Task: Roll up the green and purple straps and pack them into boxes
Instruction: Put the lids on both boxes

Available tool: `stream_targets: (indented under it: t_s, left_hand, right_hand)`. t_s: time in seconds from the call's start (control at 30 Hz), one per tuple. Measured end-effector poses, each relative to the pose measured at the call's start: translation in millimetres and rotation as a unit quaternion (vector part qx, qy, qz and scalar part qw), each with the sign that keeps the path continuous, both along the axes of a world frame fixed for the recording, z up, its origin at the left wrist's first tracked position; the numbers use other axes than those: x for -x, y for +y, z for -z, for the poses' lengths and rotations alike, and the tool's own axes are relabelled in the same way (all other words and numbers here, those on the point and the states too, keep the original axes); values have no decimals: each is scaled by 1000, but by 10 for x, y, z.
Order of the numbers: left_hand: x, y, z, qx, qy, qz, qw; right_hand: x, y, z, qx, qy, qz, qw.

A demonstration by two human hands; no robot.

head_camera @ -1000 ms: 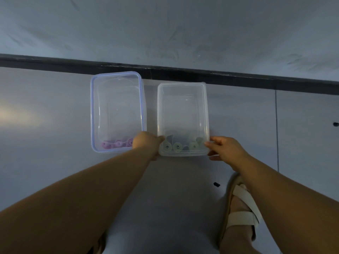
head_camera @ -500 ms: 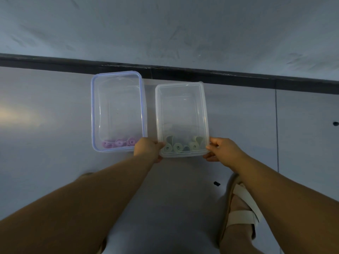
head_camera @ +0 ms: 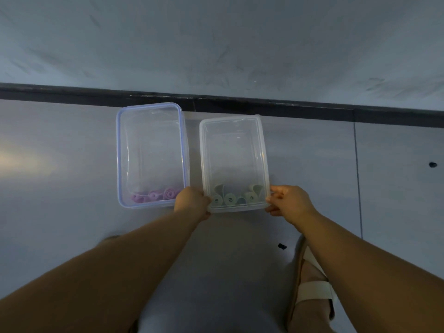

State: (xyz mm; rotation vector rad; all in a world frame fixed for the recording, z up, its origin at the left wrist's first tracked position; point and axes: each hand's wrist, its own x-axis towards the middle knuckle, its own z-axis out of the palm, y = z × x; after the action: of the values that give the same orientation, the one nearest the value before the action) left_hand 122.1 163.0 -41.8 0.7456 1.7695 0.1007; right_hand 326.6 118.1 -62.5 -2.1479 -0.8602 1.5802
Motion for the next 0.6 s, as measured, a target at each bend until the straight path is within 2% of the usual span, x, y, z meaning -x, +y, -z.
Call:
stream_targets:
  t_s: [0.17,0.33,0.5,0.6]
  left_hand:
    - [31,-40,82,-16,22,11,1000]
    - [-18,65,54,-11,45,51,998]
    - [-65,299,120,-86,70,40,993]
    - [-53,321,153,-103,53,-8,993]
  right_hand:
    - [0,25,3,6,-22,-24,999]
    - [-33,193,-17,48,-80,-131,987]
    - [52,413,62,-32,-100,-23,994]
    - [75,452,114,-35,-45,81,995]
